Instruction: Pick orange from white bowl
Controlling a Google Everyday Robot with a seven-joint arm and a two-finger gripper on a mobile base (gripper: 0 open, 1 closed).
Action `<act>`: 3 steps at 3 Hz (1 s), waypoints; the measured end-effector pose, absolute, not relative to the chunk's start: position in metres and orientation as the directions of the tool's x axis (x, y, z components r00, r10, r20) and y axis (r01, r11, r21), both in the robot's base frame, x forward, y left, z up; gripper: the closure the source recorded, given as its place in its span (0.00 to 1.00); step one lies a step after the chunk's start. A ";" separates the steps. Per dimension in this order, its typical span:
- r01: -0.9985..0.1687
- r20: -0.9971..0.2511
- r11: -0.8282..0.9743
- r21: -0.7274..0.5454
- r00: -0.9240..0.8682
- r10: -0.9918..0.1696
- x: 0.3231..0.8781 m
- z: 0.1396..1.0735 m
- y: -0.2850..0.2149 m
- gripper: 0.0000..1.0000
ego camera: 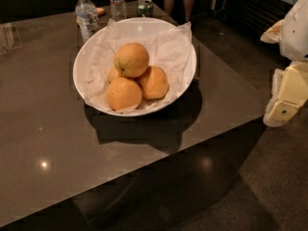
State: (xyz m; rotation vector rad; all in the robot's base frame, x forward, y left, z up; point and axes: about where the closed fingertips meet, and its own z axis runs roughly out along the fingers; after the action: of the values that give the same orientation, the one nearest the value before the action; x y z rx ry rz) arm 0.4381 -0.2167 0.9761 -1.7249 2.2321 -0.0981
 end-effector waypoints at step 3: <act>-0.944 -0.262 0.204 -0.261 -0.134 -0.956 0.461 0.987 -0.189 0.00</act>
Offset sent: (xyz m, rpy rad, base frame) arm 0.0053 0.0084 0.0031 0.0351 -0.0114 0.0384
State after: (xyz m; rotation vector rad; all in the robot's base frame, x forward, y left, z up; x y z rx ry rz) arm 0.4606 -0.1890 0.9870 -1.7750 2.1189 -0.0452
